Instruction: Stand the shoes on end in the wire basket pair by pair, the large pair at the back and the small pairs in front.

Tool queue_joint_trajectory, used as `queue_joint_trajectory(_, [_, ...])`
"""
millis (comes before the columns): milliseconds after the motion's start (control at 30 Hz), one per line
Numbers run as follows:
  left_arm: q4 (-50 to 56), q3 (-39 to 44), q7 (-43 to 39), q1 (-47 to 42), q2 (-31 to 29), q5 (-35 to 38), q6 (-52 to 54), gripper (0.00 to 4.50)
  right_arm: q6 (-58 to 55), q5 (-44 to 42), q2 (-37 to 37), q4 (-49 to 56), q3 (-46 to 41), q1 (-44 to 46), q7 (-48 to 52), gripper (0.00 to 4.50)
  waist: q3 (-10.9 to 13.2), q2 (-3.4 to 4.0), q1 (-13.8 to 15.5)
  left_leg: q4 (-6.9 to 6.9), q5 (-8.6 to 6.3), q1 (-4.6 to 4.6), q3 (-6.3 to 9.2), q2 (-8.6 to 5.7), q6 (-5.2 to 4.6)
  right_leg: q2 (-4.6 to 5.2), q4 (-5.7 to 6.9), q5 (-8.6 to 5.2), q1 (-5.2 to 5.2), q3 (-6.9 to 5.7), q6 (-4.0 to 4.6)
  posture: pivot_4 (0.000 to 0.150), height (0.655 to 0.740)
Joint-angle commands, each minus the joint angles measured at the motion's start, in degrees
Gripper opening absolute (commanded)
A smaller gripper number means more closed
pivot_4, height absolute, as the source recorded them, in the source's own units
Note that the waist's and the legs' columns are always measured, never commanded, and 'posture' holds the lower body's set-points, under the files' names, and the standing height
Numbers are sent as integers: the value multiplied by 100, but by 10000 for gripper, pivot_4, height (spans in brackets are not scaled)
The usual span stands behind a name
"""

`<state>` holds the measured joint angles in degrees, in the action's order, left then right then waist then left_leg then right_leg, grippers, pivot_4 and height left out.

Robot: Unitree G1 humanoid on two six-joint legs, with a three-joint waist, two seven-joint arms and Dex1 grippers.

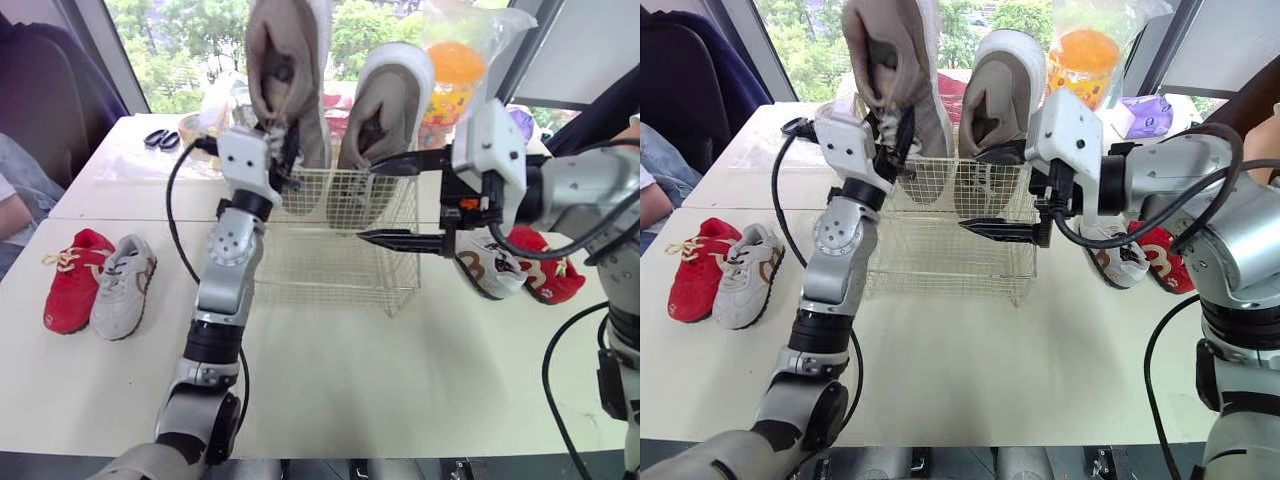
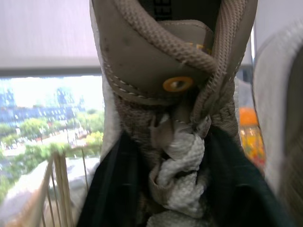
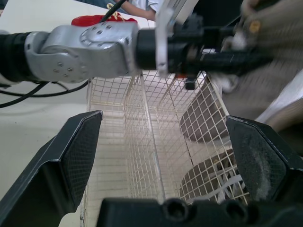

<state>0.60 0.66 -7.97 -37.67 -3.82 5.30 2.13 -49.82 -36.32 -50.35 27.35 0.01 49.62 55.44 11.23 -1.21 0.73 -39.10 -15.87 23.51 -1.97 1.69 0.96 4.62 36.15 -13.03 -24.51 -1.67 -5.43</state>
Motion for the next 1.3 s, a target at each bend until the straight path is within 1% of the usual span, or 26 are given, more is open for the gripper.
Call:
queue_joint_trajectory(33, [940, 158, -181, 117, -161, 471, 705, 40035, 66, -43, -128, 115, -212, -12, -29, 45000, 0, 0, -2, -1, 0, 0, 0, 0, 0, 0, 1, 0, 0, 0, 0, 1500, 7400])
queue_joint_trajectory(67, [1232, 221, -271, 219, -261, 665, 1012, 44763, 56, -52, -164, 106, -258, -40, -31, 45000, 0, 0, -5, -1, 0, 0, 1, 0, 0, 0, 1, 0, 0, 1, 0, 1500, 7400])
queue_joint_trajectory(233, [2487, 582, -510, 592, -782, 1695, 2467, 44763, -50, -225, -349, 32, -680, -271, -82, 45000, 0, 1, -5, 0, 0, -1, 6, 3, 0, -2, 2, 0, 0, 0, 1, 1500, 7400])
queue_joint_trajectory(267, [2702, 692, -572, 644, -939, 2096, 2977, 44763, -85, -264, -411, 7, -789, -344, -90, 45000, 0, 1, -4, 0, 0, -1, 6, 3, 0, -2, 3, -1, 1, 1, 1, 1500, 7400])
queue_joint_trajectory(300, [2899, 824, -637, 674, -1087, 2400, 3263, 44763, -124, -289, -483, -24, -908, -424, -95, 45000, 0, 0, -4, 0, 0, -1, 7, 3, 0, -2, 2, -1, 2, 0, 1, 1500, 7400])
queue_joint_trajectory(367, [3177, 1172, -787, 649, -1499, 3291, 4099, 44763, -177, -245, -697, -137, -1205, -660, -134, 45000, 0, 0, 6, -1, 0, -2, 11, 4, 0, -4, 1, -1, 5, 0, 2, 1500, 7400])
queue_joint_trajectory(433, [3194, 1586, -895, 539, -1960, 4179, 4793, 44763, -214, -178, -890, -243, -1476, -909, -227, 45000, 0, 0, 4, -2, 0, -3, 13, 3, 0, -3, 1, -1, 7, -1, 2, 1500, 7400])
queue_joint_trajectory(533, [2979, 2024, -1347, 399, -2808, 5055, 5369, 44763, -278, 74, -977, -513, -1735, -1080, -734, 45000, 0, 0, -9, -3, 0, -6, 12, 2, 1, -4, 1, -2, 8, 0, 3, 1500, 7400])
queue_joint_trajectory(600, [2681, 2180, -2002, 352, -3548, 5685, 5879, 44763, -432, 271, -1053, -697, -1863, -1319, -1038, 45000, -1, 2, -26, -3, 1, -8, 10, 3, 1, -9, 2, -5, 8, 1, 6, 1500, 7400])
queue_joint_trajectory(667, [2456, 2143, -2817, 317, -4225, 6161, 6253, 44763, -757, 488, -1085, -781, -1955, -1807, -1368, 45000, -4, 8, -24, -1, 1, -10, 9, 3, 1, -10, 4, -14, 8, 1, 22, 1500, 7400])
queue_joint_trajectory(700, [2401, 2079, -3100, 270, -4417, 6302, 6357, 44763, -921, 597, -1074, -812, -1958, -2062, -1530, 45000, -3, 6, -22, -1, 1, -11, 5, 3, 1, -10, 2, -15, 8, 4, 23, 1500, 7400])
queue_joint_trajectory(733, [2378, 2005, -3329, 221, -4504, 6359, 6362, 44763, -1070, 701, -1034, -852, -1937, -2294, -1697, 45000, -9, -18, -9, -1, 1, -9, 4, 3, 2, -10, 2, -15, 7, 7, 22, 1500, 7400])
queue_joint_trajectory(767, [2355, 1871, -3564, 179, -4616, 6361, 6327, 44763, -1156, 802, -981, -893, -1898, -2496, -1865, 45000, -10, -16, 9, 0, 1, -8, 12, 9, 2, -18, 1, -17, 8, -1, 27, 1500, 7400])
queue_joint_trajectory(933, [2293, 1273, -4348, 109, -4868, 5978, 6004, 44763, -1335, 1015, -630, -1191, -1788, -2833, -2348, 45000, -10, -5, -19, -3, 1, -9, -5, -4, 1, -2, -3, -20, 8, 17, 31, 1500, 7400])
queue_joint_trajectory(1100, [2249, 1082, -4639, 4, -4879, 5937, 5912, 44763, -1381, 999, -321, -1606, -1847, -2911, -2470, 45000, -10, -5, -50, 1, 1, -11, -1, 5, 1, -17, -2, -20, 5, 18, 30, 1500, 7400])
queue_joint_trajectory(1233, [2239, 1007, -4722, -46, -4871, 5890, 5869, 44763, -1328, 997, -91, -2025, -1721, -2784, -2451, 45000, -9, -4, -46, 2, 1, -11, -2, 5, 1, -17, -1, -19, 5, 19, 29, 1500, 7400])
queue_joint_trajectory(1300, [2280, 961, -4721, -50, -4864, 5838, 5838, 44763, -1160, 1167, -54, -2334, -1572, -2735, -2498, 45000, -9, -4, -46, 1, 1, -10, -2, 5, 1, -17, -2, -19, 5, 19, 30, 1500, 7400])
